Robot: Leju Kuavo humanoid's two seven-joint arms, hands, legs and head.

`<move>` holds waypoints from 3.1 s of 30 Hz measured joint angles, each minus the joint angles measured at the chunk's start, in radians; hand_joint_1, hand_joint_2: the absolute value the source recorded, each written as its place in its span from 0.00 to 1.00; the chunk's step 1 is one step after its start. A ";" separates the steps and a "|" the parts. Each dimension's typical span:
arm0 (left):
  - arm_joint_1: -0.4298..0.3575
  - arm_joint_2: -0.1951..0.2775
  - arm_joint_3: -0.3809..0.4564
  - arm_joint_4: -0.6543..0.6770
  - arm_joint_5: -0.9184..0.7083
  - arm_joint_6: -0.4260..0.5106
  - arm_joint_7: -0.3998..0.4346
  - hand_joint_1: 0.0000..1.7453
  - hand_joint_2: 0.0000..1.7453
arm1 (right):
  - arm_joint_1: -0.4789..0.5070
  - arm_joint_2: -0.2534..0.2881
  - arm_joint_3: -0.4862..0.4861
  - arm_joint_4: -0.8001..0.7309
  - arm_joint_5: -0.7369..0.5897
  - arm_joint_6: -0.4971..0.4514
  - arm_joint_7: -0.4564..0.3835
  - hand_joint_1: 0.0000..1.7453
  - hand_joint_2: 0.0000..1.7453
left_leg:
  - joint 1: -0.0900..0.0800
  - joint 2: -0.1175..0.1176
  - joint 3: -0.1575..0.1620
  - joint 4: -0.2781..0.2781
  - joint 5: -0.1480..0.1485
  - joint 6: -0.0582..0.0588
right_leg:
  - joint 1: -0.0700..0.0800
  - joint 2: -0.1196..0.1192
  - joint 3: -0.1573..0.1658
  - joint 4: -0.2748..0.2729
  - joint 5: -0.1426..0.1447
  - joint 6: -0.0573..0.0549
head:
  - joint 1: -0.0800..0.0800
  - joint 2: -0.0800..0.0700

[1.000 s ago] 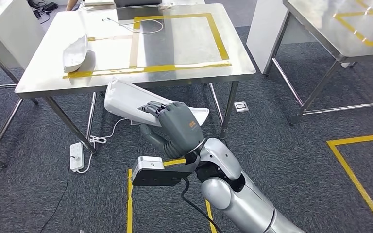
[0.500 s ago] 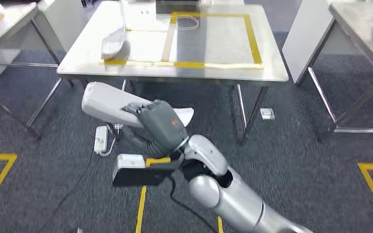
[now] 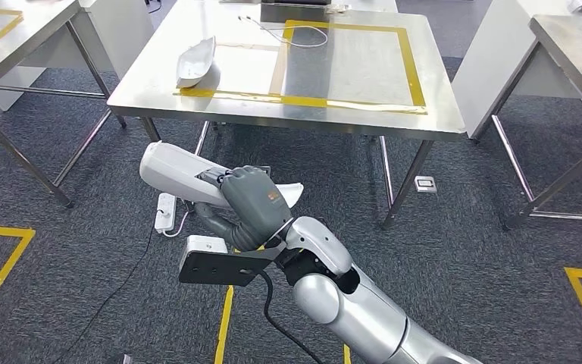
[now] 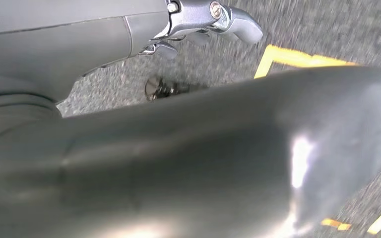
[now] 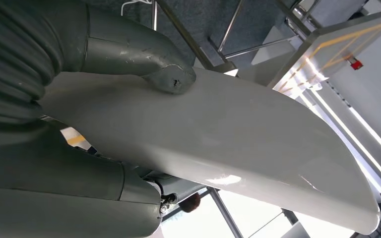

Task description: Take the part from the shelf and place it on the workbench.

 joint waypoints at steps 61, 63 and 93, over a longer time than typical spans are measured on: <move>0.035 -0.010 -0.028 0.001 -0.021 -0.026 -0.009 0.00 0.00 | -0.079 -0.047 -0.219 0.139 -0.043 -0.109 0.006 1.00 1.00 | -0.012 -0.004 0.154 -0.055 -0.097 0.011 | 0.013 0.011 -0.089 0.019 -0.128 -0.006 | -0.012 0.000; 0.034 -0.004 -0.032 0.005 -0.025 -0.033 -0.003 0.00 0.00 | -0.093 -0.065 -0.247 0.187 -0.044 -0.116 0.007 1.00 1.00 | -0.013 -0.010 0.206 -0.054 -0.147 0.006 | 0.016 0.004 -0.112 -0.115 0.086 -0.013 | -0.010 0.000; 0.013 0.004 -0.069 0.003 -0.033 0.001 0.046 0.00 0.00 | -0.327 -0.083 -0.491 0.651 -0.025 -0.177 0.003 0.00 0.00 | -0.017 -0.002 -0.096 0.015 0.070 0.018 | 0.015 0.017 0.038 -0.073 -0.012 -0.006 | -0.015 0.000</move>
